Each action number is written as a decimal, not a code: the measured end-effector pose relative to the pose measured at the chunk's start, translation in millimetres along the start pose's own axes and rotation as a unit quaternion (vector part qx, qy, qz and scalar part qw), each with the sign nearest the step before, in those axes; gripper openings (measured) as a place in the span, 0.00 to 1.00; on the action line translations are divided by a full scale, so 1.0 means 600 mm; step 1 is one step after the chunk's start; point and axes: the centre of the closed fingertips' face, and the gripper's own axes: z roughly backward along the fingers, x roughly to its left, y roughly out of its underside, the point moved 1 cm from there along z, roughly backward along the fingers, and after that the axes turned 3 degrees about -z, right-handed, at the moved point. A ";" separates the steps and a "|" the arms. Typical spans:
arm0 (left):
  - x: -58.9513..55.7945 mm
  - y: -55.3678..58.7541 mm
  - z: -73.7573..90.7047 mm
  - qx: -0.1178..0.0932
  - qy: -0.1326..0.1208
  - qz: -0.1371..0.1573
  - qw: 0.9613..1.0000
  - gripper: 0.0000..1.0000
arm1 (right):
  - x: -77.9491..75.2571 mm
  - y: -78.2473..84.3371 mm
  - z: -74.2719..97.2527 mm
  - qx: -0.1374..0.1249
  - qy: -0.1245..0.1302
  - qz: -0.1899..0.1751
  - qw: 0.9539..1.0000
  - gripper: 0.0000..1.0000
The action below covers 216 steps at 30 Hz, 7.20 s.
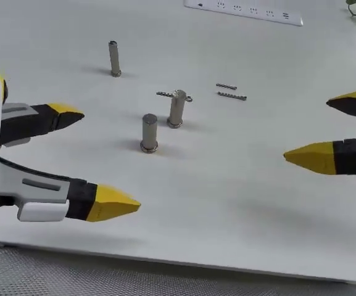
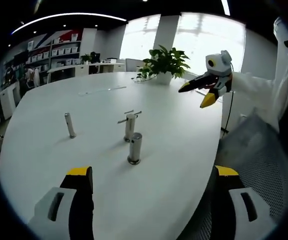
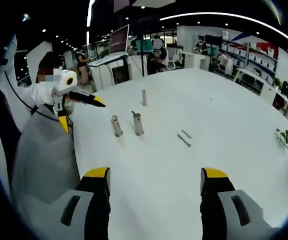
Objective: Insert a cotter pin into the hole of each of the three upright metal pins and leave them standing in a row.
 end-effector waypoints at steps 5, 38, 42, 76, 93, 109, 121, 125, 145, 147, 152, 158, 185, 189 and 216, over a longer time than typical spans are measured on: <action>0.011 0.002 0.007 -0.008 0.003 0.003 1.000 0.99 | -0.018 -0.012 -0.021 0.022 -0.013 0.030 0.999 0.65; 0.016 0.014 0.016 -0.017 -0.004 0.032 0.999 0.95 | -0.113 -0.081 -0.185 0.113 -0.047 0.138 0.983 0.20; 0.013 0.012 0.010 -0.015 0.008 0.031 0.999 0.96 | -0.121 -0.071 -0.203 0.129 -0.054 0.141 0.980 0.14; 0.045 -0.002 0.011 -0.034 -0.029 0.032 0.998 0.83 | -0.137 -0.017 -0.252 0.233 -0.093 0.200 0.947 0.00; 0.049 -0.003 0.022 -0.043 -0.038 0.054 0.997 0.82 | -0.128 -0.021 -0.253 0.313 -0.123 0.301 0.892 0.00; 0.048 -0.002 0.022 -0.047 -0.040 0.066 0.996 0.79 | -0.135 -0.016 -0.258 0.363 -0.121 0.307 0.871 0.00; 0.046 -0.008 0.024 -0.055 -0.041 0.065 0.996 0.79 | -0.140 -0.017 -0.254 0.355 -0.104 0.316 0.874 0.00; 0.044 -0.009 0.027 -0.053 -0.042 0.063 0.996 0.78 | -0.125 -0.023 -0.240 0.339 -0.099 0.328 0.876 0.00; 0.055 -0.052 0.020 -0.090 -0.045 0.074 0.992 0.59 | -0.041 -0.120 -0.154 0.156 -0.045 0.339 0.927 0.00; 0.054 -0.058 0.017 -0.094 -0.042 0.073 0.992 0.58 | -0.025 -0.123 -0.146 0.142 -0.041 0.345 0.927 0.00; 0.050 -0.079 0.008 -0.107 -0.023 0.085 0.990 0.52 | 0.009 -0.124 -0.138 0.119 -0.037 0.356 0.926 0.00; 0.046 -0.103 -0.007 -0.116 0.000 0.095 0.989 0.44 | 0.047 -0.137 -0.127 0.077 -0.028 0.364 0.928 0.00; 0.021 -0.146 -0.075 -0.105 0.057 0.140 0.983 0.07 | 0.135 -0.142 -0.117 -0.001 -0.005 0.405 0.914 0.00; 0.019 -0.148 -0.078 -0.106 0.060 0.141 0.983 0.03 | 0.139 -0.143 -0.118 -0.004 -0.005 0.407 0.913 0.00; 0.016 -0.153 -0.077 -0.108 0.073 0.170 0.977 0.00 | 0.150 -0.151 -0.112 -0.011 -0.008 0.423 0.906 0.00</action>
